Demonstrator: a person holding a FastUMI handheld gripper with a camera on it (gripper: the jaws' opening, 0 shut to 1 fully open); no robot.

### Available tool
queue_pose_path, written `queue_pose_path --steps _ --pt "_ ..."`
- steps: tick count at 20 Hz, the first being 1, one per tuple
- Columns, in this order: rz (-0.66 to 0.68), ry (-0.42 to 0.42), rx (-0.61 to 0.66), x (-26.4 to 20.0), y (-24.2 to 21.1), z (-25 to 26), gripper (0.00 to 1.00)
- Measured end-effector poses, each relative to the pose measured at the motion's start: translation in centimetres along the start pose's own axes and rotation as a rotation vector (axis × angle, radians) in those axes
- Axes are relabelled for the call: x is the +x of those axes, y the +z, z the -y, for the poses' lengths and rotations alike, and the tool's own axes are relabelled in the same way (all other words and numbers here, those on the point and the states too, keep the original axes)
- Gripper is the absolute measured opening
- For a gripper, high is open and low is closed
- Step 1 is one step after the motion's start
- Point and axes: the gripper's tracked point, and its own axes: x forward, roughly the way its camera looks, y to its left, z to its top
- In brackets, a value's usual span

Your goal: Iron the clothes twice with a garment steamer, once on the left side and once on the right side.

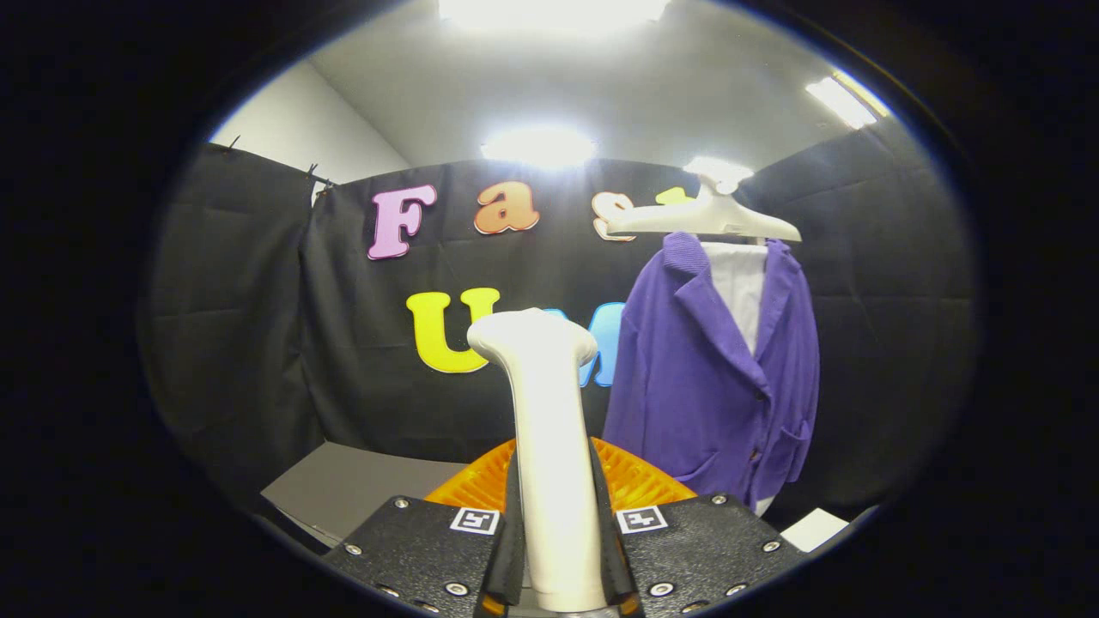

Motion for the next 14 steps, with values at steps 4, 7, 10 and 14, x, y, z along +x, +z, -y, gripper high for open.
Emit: queue_pose_path --steps 4,7,10,14 --pt "0.039 -0.050 0.020 -1.6 2.0 3.6 0.35" --pt "0.059 -0.030 0.094 -2.1 2.4 5.5 0.35" --pt "0.080 -0.096 0.114 -1.0 3.0 9.2 0.35" --pt "0.102 -0.161 0.115 0.1 3.9 12.5 0.35"
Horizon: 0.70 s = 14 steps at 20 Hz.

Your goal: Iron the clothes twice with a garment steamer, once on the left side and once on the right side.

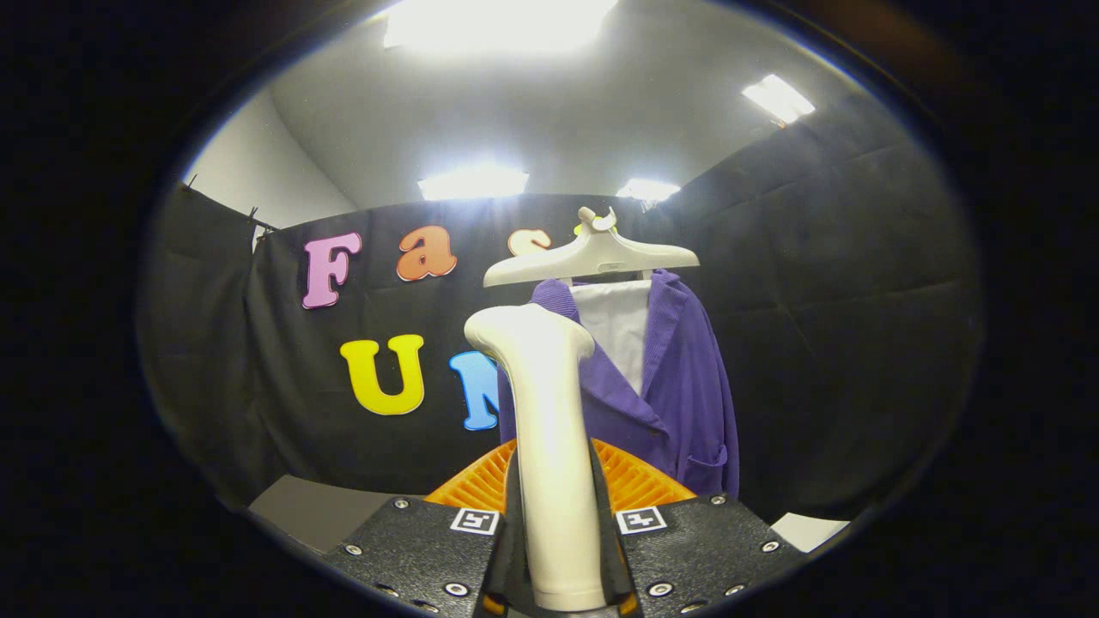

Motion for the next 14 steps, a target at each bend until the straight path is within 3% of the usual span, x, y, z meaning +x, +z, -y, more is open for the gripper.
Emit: queue_pose_path --steps 14 --pt "-0.092 -0.049 -0.114 10.6 -4.7 2.2 0.35"
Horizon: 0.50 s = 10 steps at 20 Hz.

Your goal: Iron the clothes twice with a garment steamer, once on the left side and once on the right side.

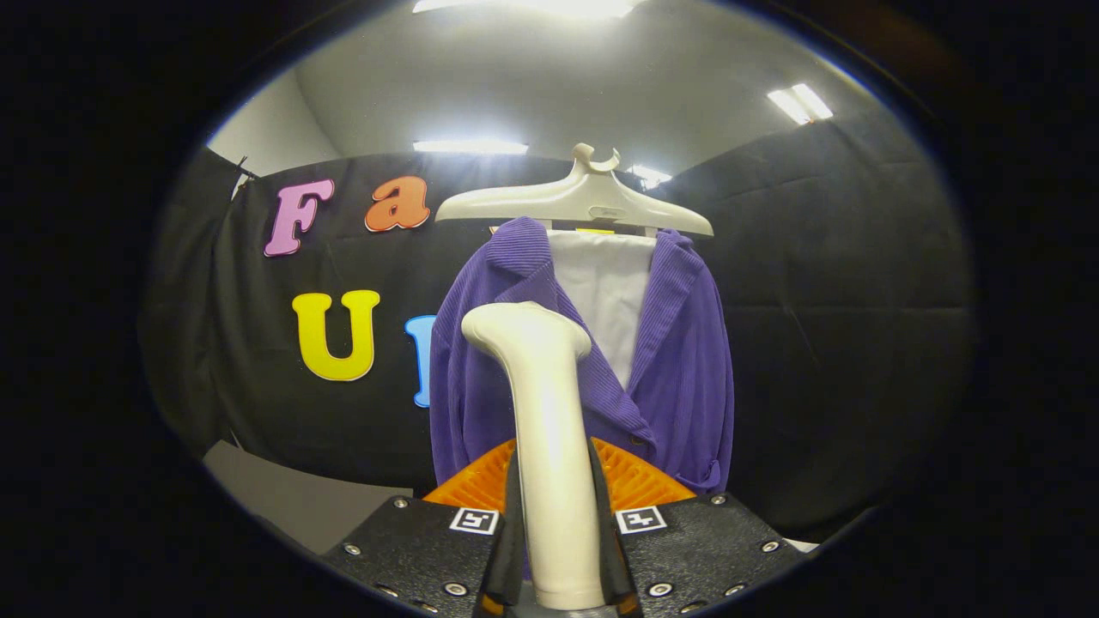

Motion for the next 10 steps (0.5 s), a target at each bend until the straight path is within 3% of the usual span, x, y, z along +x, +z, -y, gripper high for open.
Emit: queue_pose_path --steps 10 --pt "-0.050 0.010 0.026 0.2 -5.8 0.5 0.35"
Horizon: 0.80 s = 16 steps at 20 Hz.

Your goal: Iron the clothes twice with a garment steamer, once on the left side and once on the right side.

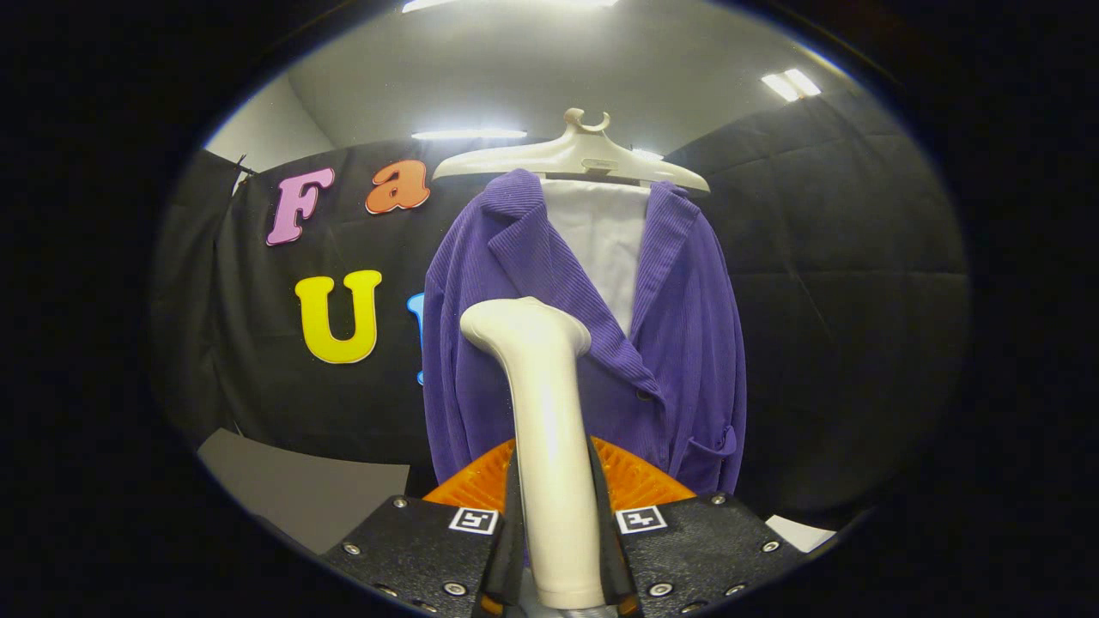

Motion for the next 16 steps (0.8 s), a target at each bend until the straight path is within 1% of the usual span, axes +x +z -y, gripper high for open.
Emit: queue_pose_path --steps 7,10,16 --pt "-0.076 -0.087 -0.061 0.6 -6.7 1.7 0.36" --pt "-0.068 -0.108 -0.086 0.6 -8.8 2.3 0.36" --pt "-0.061 -0.159 -0.095 1.1 -12.2 2.5 0.35"
